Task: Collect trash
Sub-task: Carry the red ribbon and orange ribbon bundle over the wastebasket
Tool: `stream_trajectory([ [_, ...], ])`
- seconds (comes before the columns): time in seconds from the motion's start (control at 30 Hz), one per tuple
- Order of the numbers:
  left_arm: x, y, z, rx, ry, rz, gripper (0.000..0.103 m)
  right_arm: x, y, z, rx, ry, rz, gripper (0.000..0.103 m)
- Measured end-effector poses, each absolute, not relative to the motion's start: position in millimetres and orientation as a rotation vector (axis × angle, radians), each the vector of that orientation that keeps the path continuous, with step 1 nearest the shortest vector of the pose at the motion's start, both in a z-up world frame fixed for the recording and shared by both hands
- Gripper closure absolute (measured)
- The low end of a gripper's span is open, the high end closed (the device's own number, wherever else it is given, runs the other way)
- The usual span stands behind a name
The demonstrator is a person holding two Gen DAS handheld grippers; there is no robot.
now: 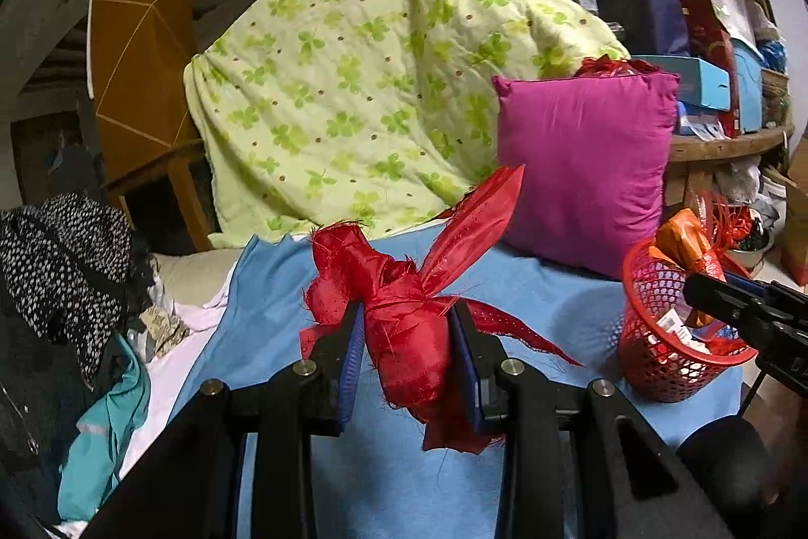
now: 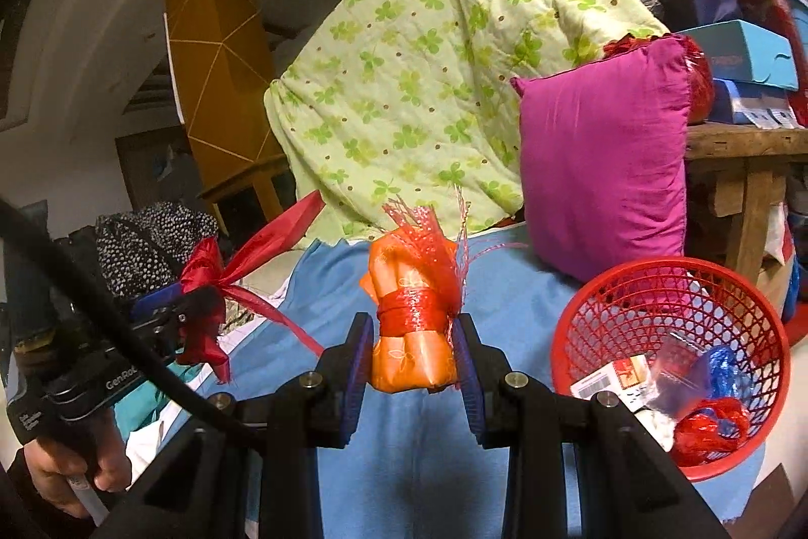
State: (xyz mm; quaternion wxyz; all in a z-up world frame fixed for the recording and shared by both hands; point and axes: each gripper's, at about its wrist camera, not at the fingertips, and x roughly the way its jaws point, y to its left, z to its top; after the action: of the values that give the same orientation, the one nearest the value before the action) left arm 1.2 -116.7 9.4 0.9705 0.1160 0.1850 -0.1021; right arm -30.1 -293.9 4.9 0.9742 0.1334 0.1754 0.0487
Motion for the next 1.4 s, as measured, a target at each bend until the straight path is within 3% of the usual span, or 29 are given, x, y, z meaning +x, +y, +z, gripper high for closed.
stream_trajectory([
  [1.4,-14.6,-244.8,34.4,0.351,0.291,-0.420,0.068,-84.5,-395.5,10.3,0.364,0.257,-0.129,0.069],
])
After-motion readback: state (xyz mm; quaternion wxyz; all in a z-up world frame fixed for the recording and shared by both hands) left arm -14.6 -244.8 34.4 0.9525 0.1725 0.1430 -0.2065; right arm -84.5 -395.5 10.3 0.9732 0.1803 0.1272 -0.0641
